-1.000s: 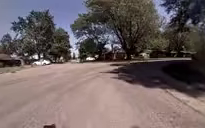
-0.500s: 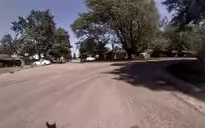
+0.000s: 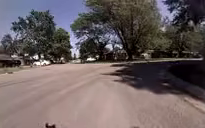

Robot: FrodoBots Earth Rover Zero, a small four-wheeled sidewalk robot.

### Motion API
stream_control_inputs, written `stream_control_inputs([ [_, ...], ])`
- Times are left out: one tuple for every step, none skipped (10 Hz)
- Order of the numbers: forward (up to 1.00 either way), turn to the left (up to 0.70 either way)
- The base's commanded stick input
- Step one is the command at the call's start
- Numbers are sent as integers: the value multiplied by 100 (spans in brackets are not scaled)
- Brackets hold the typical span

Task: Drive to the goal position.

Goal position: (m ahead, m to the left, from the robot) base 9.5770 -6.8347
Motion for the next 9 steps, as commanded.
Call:
stream_control_inputs([
  [50, -8],
  [50, -50],
  [50, -50],
  [50, -30],
  [50, 0],
  [50, 0],
  [50, 0],
  [50, 0],
  [50, 0],
])
